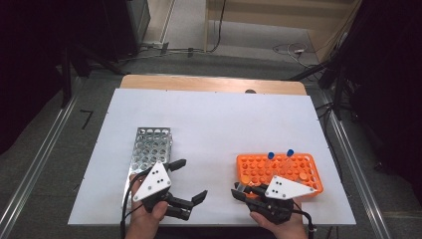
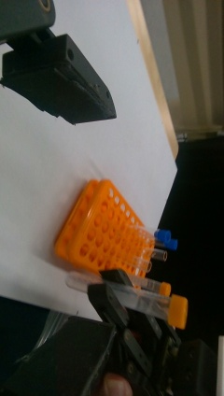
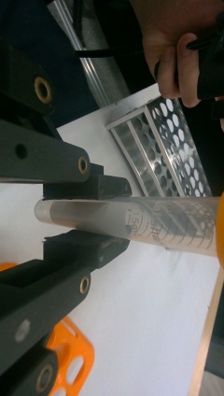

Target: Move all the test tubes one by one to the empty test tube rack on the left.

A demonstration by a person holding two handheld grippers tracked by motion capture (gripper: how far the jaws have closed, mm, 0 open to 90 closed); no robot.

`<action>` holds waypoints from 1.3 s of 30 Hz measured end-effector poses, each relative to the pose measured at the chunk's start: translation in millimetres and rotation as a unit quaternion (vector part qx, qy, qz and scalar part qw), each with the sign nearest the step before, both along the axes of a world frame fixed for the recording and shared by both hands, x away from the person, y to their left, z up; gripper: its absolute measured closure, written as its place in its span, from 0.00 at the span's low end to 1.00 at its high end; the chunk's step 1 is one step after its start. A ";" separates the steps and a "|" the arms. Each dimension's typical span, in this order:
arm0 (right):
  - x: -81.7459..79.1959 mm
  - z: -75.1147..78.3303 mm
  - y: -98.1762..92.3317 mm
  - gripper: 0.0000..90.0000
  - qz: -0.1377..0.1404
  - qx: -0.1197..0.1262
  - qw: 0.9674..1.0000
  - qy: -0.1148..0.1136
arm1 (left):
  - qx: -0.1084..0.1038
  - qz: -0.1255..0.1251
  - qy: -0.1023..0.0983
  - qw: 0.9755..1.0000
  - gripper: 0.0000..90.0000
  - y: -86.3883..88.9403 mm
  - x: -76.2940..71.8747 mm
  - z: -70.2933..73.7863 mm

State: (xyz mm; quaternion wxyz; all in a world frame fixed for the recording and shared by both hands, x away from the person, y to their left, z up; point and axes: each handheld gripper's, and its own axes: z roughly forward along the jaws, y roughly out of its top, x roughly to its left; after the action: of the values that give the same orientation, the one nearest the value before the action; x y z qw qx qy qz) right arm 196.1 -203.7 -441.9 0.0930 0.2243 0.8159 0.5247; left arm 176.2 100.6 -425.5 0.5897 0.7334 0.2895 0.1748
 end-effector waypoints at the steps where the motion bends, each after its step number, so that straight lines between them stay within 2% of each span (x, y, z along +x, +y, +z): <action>1: -0.1 -1.2 2.4 0.81 0.002 -0.001 1.000 0.001 | 0.000 0.000 0.002 1.000 0.02 -4.3 -0.1 -0.5; 6: -1.8 -5.6 11.9 0.81 0.011 -0.008 1.000 0.003 | -0.006 -0.027 0.025 0.999 0.07 -23.2 0.2 -1.7; 11: -3.8 -9.3 19.7 0.81 0.022 -0.010 1.000 0.004 | -0.003 -0.027 0.046 0.999 0.21 -38.8 0.2 -3.8; 12: -3.8 -9.3 19.7 0.81 0.022 -0.010 1.000 0.004 | -0.006 -0.034 0.052 0.998 0.21 -41.1 0.4 -4.9; 15: -6.1 -11.2 25.5 0.81 0.030 -0.015 0.999 0.004 | -0.001 -0.046 0.057 0.997 0.34 -47.5 0.9 -7.8; 16: -6.4 -11.7 26.7 0.81 0.032 -0.016 0.999 0.004 | -0.003 -0.061 0.060 0.996 0.38 -50.7 0.9 -9.2; 20: -6.6 -12.8 28.8 0.81 0.036 -0.020 0.999 0.004 | 0.004 -0.063 0.045 0.997 0.54 -53.9 -0.8 -10.5; 22: -6.7 -13.0 29.1 0.81 0.038 -0.020 0.999 0.003 | 0.007 -0.061 0.036 0.997 0.57 -54.7 -1.3 -10.7; 23: -6.7 -12.9 29.0 0.81 0.038 -0.018 0.999 0.005 | 0.011 -0.061 0.032 0.998 0.63 -55.0 -1.8 -10.8; 24: -6.7 -12.9 29.0 0.81 0.038 -0.018 0.999 0.005 | 0.011 -0.065 0.033 0.997 0.63 -55.4 -1.9 -11.0; 25: -6.5 -13.2 29.2 0.81 0.039 -0.018 0.999 0.005 | 0.011 -0.070 0.033 0.997 0.68 -56.2 -2.0 -11.5; 26: -6.5 -13.2 29.2 0.81 0.039 -0.018 0.999 0.005 | 0.012 -0.071 0.033 0.997 0.68 -56.8 -2.1 -11.8; 27: -6.4 -13.4 29.6 0.81 0.042 -0.018 0.999 0.003 | 0.011 -0.076 0.035 0.996 0.72 -57.1 -1.9 -12.1; 32: -7.2 -13.5 30.2 0.81 0.045 -0.019 0.999 0.003 | 0.008 -0.092 0.041 0.995 0.80 -58.0 -1.4 -12.5; 38: -6.1 -15.2 30.5 0.81 0.049 -0.016 0.999 0.008 | 0.012 -0.091 0.043 0.995 0.82 -57.8 -0.6 -12.9; 39: -4.7 -16.0 30.2 0.81 0.052 -0.012 0.998 0.016 | 0.013 -0.090 0.043 0.995 0.82 -57.9 -0.6 -13.1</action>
State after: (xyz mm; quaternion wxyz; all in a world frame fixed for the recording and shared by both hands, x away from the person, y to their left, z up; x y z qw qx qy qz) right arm 191.4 -173.6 -458.0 0.0551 0.1885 0.8344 0.5150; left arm 175.6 42.7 -438.6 0.5808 0.7706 0.2452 0.0930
